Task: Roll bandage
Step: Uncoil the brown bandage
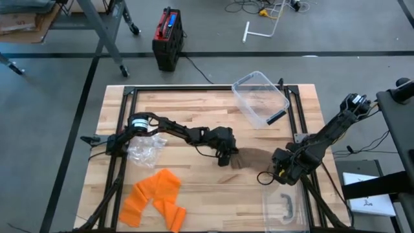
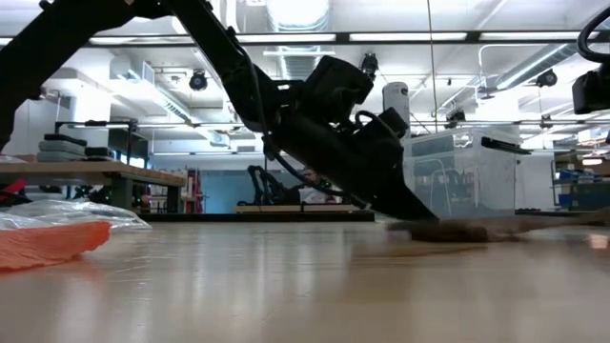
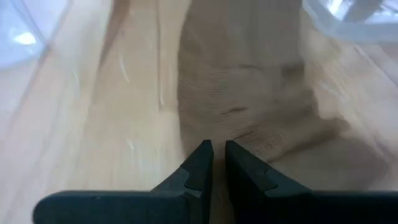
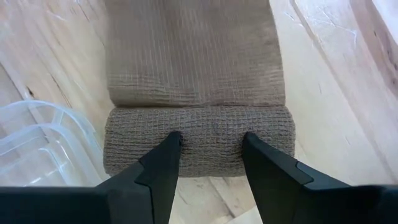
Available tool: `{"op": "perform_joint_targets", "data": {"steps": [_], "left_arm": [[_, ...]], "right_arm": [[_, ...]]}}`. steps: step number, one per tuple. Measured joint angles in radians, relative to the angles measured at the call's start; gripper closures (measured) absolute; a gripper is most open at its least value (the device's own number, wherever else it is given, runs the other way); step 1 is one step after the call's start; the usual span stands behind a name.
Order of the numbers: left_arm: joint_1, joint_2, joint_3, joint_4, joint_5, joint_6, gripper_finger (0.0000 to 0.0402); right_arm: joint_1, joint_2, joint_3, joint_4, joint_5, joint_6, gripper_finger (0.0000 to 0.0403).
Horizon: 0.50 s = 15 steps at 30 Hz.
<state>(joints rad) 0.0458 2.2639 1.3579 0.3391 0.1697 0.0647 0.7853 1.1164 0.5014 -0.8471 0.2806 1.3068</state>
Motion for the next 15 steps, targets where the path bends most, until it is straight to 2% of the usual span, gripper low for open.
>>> {"op": "perform_joint_targets", "data": {"steps": [9, 12, 15], "left_arm": [[0.000, 0.000, 0.009, 0.128, -0.006, 0.009, 0.0365], [-0.004, 0.016, 0.075, 0.133, -0.006, 0.001, 0.0365], [-0.018, 0.067, 0.191, 0.106, -0.004, 0.005, 0.0365]], "right_arm": [[0.000, 0.000, 0.000, 0.003, 0.003, 0.000, 0.0233], [0.000, 0.000, 0.000, 0.005, 0.005, -0.004, 0.0235], [0.000, -0.001, -0.001, 0.007, 0.007, -0.001, 0.0233]]}}
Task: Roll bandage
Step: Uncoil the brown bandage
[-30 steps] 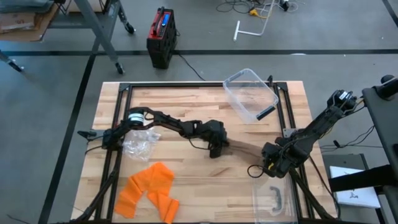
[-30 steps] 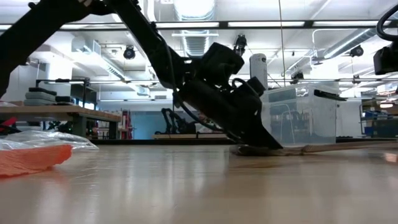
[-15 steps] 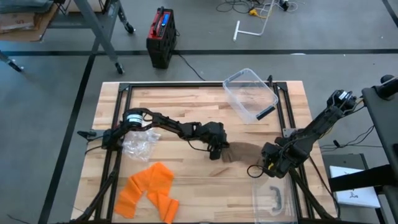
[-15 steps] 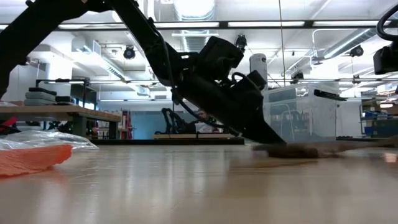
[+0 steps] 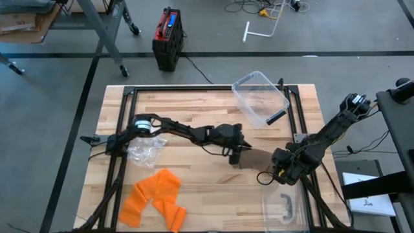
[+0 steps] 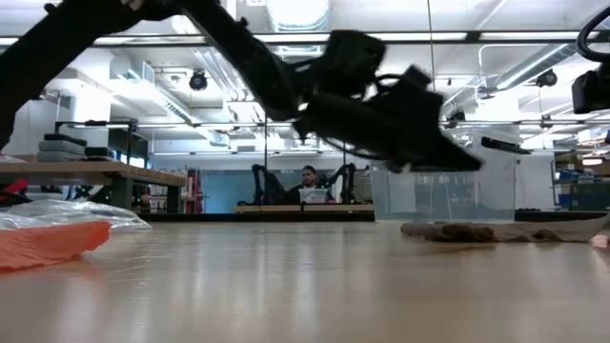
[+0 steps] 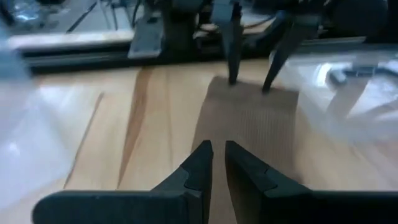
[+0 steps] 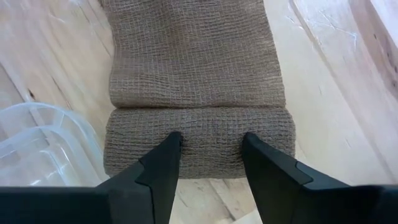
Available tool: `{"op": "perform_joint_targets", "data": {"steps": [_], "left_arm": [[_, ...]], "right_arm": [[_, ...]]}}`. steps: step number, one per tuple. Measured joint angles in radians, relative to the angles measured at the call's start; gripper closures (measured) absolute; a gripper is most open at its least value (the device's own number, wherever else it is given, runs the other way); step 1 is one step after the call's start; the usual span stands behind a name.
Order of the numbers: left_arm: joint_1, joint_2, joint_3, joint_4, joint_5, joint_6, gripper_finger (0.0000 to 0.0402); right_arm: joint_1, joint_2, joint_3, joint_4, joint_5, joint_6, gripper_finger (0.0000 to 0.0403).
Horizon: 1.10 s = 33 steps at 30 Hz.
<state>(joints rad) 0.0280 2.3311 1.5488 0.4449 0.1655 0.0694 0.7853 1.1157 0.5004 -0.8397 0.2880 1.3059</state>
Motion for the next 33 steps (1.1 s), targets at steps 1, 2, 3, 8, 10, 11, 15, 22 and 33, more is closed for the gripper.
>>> {"op": "perform_joint_targets", "data": {"steps": [1, 2, 3, 8, 10, 11, 15, 22, 33], "left_arm": [[-0.005, 0.026, 0.045, -0.017, 0.001, 0.005, 0.0365], [-0.009, 0.054, 0.091, -0.043, 0.007, 0.009, 0.0365], [-0.013, 0.085, 0.140, -0.060, 0.012, 0.013, 0.0365], [-0.024, 0.245, 0.385, -0.107, 0.034, -0.006, 0.0365], [-0.028, 0.303, 0.488, -0.125, 0.035, -0.016, 0.0365], [-0.030, 0.328, 0.536, -0.150, 0.038, -0.022, 0.0365], [-0.045, 0.417, 0.719, -0.225, 0.062, -0.027, 0.0365], [-0.063, 0.498, 0.763, -0.237, 0.061, -0.027, 0.0365], [-0.055, 0.474, 0.622, -0.247, 0.022, 0.027, 0.0365]], "right_arm": [[0.000, 0.000, 0.000, 0.000, 0.001, 0.001, 0.0232], [0.000, 0.000, 0.000, 0.001, 0.000, 0.002, 0.0231], [0.000, 0.000, 0.000, 0.002, 0.001, 0.002, 0.0231], [0.000, 0.000, 0.000, 0.004, 0.001, 0.003, 0.0235], [0.000, 0.000, 0.000, 0.004, 0.001, 0.003, 0.0234], [0.000, 0.000, 0.000, 0.004, 0.001, 0.003, 0.0234], [0.000, 0.000, 0.000, 0.005, 0.001, -0.004, 0.0232], [0.000, 0.000, 0.000, 0.006, 0.002, -0.008, 0.0235], [0.000, 0.000, 0.000, 0.006, -0.001, -0.007, 0.0236]]}}
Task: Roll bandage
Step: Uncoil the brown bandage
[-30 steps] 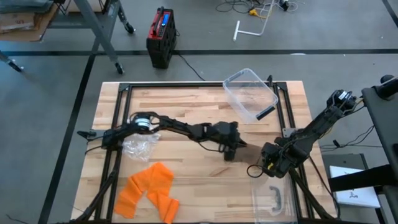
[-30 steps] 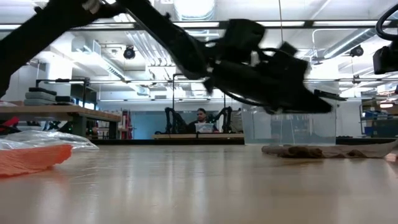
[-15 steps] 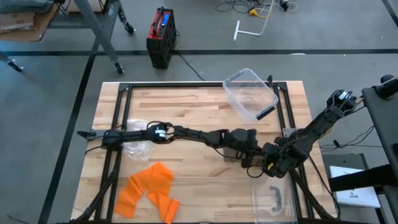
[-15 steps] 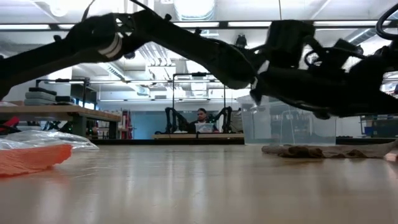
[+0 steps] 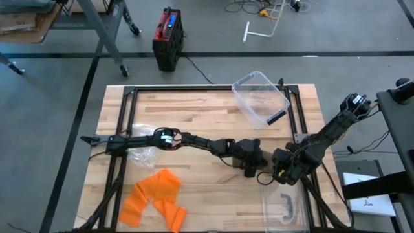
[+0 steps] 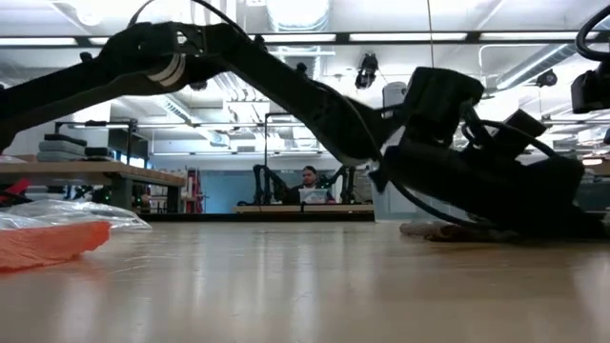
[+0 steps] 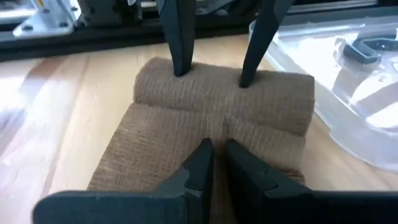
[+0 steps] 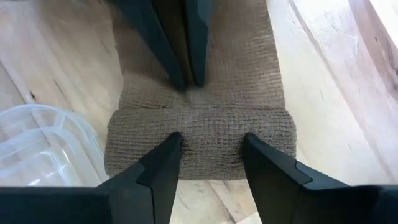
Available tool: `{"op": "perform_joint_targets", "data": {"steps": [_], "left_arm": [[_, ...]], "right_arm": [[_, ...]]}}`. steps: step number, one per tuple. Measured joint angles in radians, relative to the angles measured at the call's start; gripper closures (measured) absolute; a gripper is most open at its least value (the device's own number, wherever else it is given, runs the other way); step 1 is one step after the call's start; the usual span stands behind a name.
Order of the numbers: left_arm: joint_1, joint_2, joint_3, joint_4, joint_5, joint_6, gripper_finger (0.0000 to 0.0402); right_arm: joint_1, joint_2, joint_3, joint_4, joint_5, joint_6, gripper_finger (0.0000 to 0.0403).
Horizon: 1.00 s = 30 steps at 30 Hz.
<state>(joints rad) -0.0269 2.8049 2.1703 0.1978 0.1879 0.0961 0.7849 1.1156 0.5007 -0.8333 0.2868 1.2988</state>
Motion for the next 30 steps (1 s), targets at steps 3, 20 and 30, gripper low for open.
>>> {"op": "perform_joint_targets", "data": {"steps": [3, 20, 30], "left_arm": [[0.007, -0.008, -0.013, -0.086, 0.000, 0.002, 0.0365], [0.059, -0.044, -0.107, -0.095, 0.016, 0.098, 0.0399], [0.063, -0.120, -0.108, -0.324, 0.038, 0.082, 0.0400]], "right_arm": [[0.000, 0.000, 0.000, -0.001, -0.012, 0.003, 0.0234], [0.000, 0.000, 0.001, -0.001, -0.028, 0.002, 0.0232], [0.000, 0.000, 0.001, 0.000, -0.028, 0.000, 0.0236]]}}
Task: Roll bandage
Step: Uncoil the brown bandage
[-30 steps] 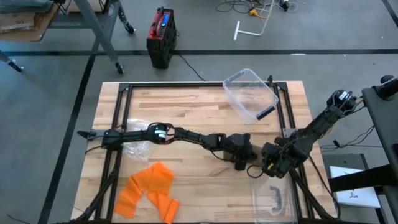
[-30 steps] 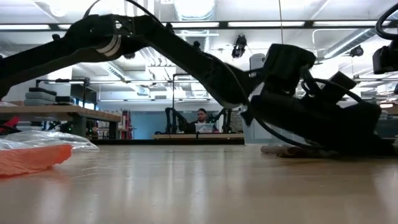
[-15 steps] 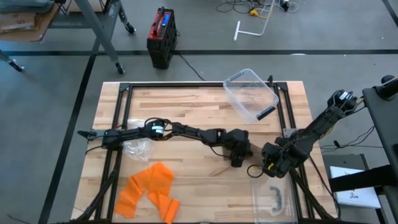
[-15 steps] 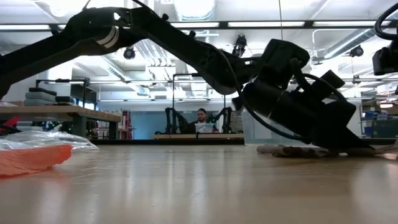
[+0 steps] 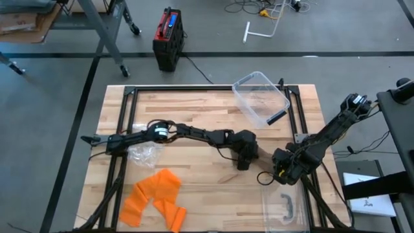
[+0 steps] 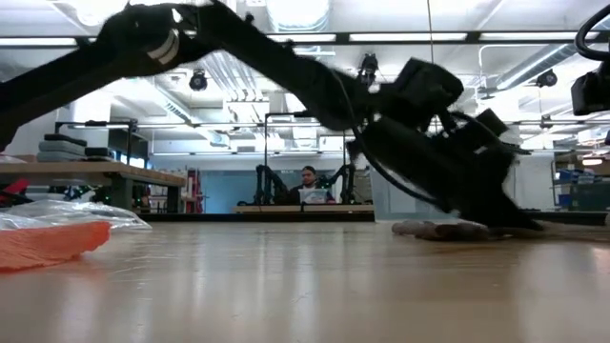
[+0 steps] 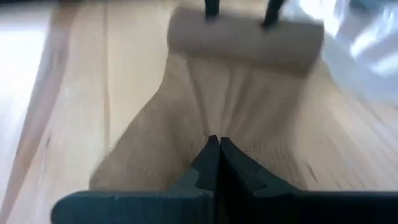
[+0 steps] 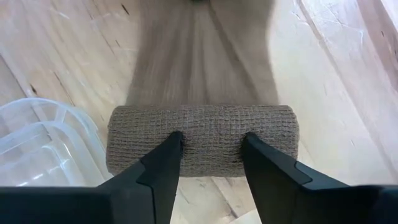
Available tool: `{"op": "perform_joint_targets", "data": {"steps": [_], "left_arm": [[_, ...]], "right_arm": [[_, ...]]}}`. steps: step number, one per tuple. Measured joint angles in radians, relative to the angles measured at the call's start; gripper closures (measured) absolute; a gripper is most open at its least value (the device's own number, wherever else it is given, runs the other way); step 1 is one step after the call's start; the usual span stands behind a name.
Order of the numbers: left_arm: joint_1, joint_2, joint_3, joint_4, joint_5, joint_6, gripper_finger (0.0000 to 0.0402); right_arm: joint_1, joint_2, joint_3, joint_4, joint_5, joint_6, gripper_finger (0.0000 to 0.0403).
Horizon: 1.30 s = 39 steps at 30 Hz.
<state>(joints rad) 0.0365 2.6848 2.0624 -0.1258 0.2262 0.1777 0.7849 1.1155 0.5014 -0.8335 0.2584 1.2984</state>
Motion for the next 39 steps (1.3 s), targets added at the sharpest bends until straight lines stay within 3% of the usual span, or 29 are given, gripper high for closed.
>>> {"op": "perform_joint_targets", "data": {"steps": [3, 8, 12, 19, 23, 32, 39], "left_arm": [[0.001, -0.050, -0.005, -0.136, -0.014, 0.018, 0.0399], [0.001, -0.074, -0.010, -0.151, -0.033, 0.043, 0.0400], [0.003, -0.074, -0.012, -0.119, -0.004, 0.030, 0.0398], [-0.021, -0.062, -0.022, 0.110, -0.004, -0.076, 0.0399], [-0.035, -0.054, -0.023, 0.163, -0.018, -0.075, 0.0401], [-0.036, -0.069, -0.023, 0.142, -0.015, -0.024, 0.0386], [-0.036, -0.153, -0.019, 0.023, -0.031, 0.029, 0.0363]], "right_arm": [[0.000, 0.000, 0.000, -0.001, 0.000, 0.000, 0.0233], [0.000, 0.000, 0.000, 0.000, 0.001, 0.000, 0.0234], [0.000, 0.000, 0.000, 0.001, 0.012, 0.000, 0.0238], [0.001, 0.000, 0.000, 0.002, 0.030, 0.014, 0.0234], [-0.004, 0.001, 0.012, -0.001, 0.051, 0.010, 0.0238], [-0.004, 0.001, 0.019, -0.004, 0.054, 0.010, 0.0233], [-0.004, 0.002, 0.056, -0.023, 0.034, -0.001, 0.0227]]}}
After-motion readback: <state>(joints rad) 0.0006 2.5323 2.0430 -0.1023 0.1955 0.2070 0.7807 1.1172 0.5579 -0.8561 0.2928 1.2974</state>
